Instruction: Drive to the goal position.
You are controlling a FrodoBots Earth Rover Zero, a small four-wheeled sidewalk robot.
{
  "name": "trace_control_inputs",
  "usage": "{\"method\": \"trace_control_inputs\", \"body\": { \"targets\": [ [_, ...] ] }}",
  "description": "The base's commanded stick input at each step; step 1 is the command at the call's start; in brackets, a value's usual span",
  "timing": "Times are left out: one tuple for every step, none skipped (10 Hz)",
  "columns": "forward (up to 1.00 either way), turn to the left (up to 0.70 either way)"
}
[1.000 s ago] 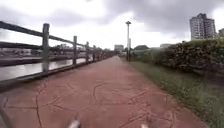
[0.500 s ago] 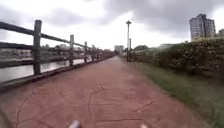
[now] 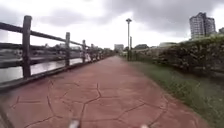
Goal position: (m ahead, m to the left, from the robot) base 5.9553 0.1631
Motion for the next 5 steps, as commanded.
{"method": "trace_control_inputs", "body": {
  "targets": [
    [0.70, 0.00],
    [0.70, 0.00],
    [0.70, 0.00],
    [0.70, 0.00],
    [0.70, 0.00]
  ]
}}
